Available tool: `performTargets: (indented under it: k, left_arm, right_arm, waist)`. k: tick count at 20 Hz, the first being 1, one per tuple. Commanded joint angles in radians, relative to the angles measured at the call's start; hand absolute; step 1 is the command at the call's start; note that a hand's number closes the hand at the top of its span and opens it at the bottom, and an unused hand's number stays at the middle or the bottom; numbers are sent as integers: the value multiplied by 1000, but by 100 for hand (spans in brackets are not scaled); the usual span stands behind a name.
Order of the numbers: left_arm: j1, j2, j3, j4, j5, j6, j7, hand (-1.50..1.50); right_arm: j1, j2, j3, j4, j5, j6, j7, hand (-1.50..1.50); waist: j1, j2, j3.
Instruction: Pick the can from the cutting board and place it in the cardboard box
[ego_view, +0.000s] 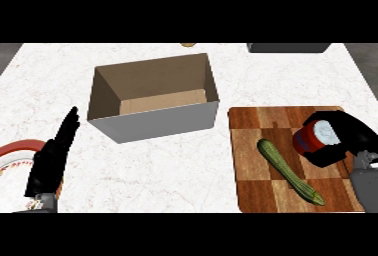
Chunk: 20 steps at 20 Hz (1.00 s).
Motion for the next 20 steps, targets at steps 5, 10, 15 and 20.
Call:
performTargets:
  k: [5,10,15,20]
  left_arm:
    - [-66,-9,-1,69,-17,-6,-17,0]
    - [-101,-16,-62,25,-14,-54,-22,0]
    - [-120,-40,-78,43,-14,-51,-24,0]
    - [-116,-30,-62,40,-34,-26,-10,0]
  right_arm:
    - [-129,-54,76,142,151,-122,-227,150]
    - [-292,-99,265,77,145,-3,-516,150]
    - [-434,-149,284,214,140,-44,-810,150]
    - [-555,-173,240,418,149,-166,-1054,150]
  waist:
    - [25,13,4]
    - [185,56,8]
    - [167,60,8]
    - [135,48,8]
